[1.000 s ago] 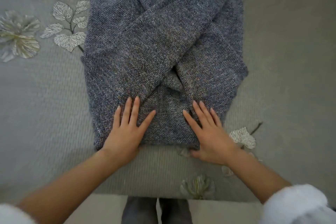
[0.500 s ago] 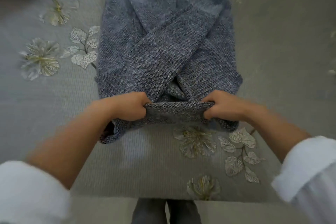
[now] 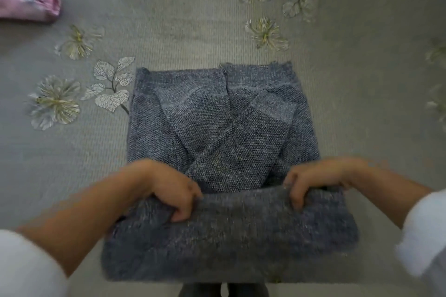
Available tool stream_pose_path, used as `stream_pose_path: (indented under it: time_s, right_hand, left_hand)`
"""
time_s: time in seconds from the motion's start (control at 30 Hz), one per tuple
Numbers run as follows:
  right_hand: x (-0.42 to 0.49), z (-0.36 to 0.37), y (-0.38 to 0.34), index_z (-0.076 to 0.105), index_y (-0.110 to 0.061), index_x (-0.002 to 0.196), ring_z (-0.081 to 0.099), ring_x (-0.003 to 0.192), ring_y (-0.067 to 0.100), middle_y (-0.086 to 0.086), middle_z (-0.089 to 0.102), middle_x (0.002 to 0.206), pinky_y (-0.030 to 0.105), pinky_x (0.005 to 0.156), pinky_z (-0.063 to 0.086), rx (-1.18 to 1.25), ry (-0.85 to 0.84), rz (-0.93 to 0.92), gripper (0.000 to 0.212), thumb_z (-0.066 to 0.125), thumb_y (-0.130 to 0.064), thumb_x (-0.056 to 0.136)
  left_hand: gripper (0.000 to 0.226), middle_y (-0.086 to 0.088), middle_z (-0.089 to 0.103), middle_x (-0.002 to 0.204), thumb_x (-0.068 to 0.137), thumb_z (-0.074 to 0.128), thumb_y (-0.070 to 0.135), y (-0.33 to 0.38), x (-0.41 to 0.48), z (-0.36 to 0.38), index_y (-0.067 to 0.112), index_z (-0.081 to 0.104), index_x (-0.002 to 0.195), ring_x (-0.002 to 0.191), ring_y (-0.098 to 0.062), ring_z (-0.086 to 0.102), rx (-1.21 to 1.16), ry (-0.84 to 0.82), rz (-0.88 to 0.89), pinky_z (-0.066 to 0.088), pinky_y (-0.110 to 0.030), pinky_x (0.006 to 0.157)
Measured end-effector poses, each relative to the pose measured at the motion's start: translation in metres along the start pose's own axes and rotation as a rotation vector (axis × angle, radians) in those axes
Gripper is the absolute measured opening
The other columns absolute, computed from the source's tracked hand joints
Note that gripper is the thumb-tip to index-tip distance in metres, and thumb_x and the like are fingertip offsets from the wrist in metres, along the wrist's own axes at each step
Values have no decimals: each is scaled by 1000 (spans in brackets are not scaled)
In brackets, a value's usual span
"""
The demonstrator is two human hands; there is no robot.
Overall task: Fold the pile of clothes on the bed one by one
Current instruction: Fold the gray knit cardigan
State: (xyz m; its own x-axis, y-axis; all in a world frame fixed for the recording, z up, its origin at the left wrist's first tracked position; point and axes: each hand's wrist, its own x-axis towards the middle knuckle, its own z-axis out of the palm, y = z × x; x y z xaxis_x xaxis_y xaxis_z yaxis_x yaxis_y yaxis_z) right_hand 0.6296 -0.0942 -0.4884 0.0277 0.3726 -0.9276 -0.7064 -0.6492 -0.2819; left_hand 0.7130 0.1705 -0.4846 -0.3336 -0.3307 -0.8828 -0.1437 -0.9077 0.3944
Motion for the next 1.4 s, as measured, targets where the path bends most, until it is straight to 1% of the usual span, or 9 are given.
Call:
stream_pose_path:
  time_s: [0.17,0.33,0.6,0.73,0.87,0.97,1.03,1.17,1.4]
  right_hand:
    - [-34,-64,-31,71,-6,86,70,74,22,15,72,85,27,61,55,41,292,-213,21,76,-11,66]
    - [-49,-115,-58,68,-8,90,66,63,13,3,70,69,19,52,52,123,724,-348,23,77,-3,70]
    - [-16,-165,-76,65,-17,73,58,57,7,-2,63,65,19,55,44,302,1220,-500,23,87,-14,65]
    - [29,-178,-88,60,-19,72,54,59,2,-4,58,71,12,50,38,280,1439,-519,21,80,-17,75]
    - [61,-173,-97,61,-16,94,57,97,18,-1,60,97,24,75,43,20,1498,-382,9,61,-25,92]
    - [63,-139,-86,56,-21,125,34,133,17,-4,48,138,42,109,19,-175,1579,-448,40,46,-45,95]
    - [64,-102,-70,41,-36,139,11,143,8,-11,26,154,38,112,-3,-312,1509,-523,54,30,-61,93]
    - [88,-77,-35,-9,-59,142,-31,141,11,-15,-20,158,45,109,-25,-556,1250,-172,56,2,-72,89]
    - [106,-103,-36,3,-57,144,-10,147,14,-12,-2,161,50,113,-14,-450,1278,-221,52,3,-63,92]
  left_hand:
    - [44,-11,72,88,56,60,6,5,-57,-74,6,69,99,77,-24,68,-84,343,-7,55,-35,70]
    - [8,-8,72,76,75,66,9,18,-94,-138,11,71,81,65,-22,67,-8,706,-5,53,-32,64]
    - [7,-1,68,90,81,70,29,7,-76,-205,24,65,81,76,-18,57,209,1240,-66,40,-29,71]
    - [22,-12,67,106,87,65,28,-7,-33,-214,17,64,105,95,-33,59,320,1524,-117,46,-36,77]
    - [44,-14,38,145,97,43,30,-13,19,-189,17,39,139,137,-32,29,344,1643,-178,17,-63,109]
    - [55,-2,6,160,98,22,53,-11,45,-140,32,20,149,147,-20,-7,231,1616,94,-7,-54,115]
    - [57,6,-7,160,95,13,63,-20,58,-106,44,10,149,145,-18,-20,251,1546,105,-10,-52,115]
    - [58,16,-26,155,87,7,70,-49,77,-88,57,-5,143,140,-19,-32,120,1484,-115,-14,-54,114]
    - [54,13,-25,155,91,10,69,-50,91,-108,58,-2,142,142,-21,-27,55,1540,-92,-14,-52,113]
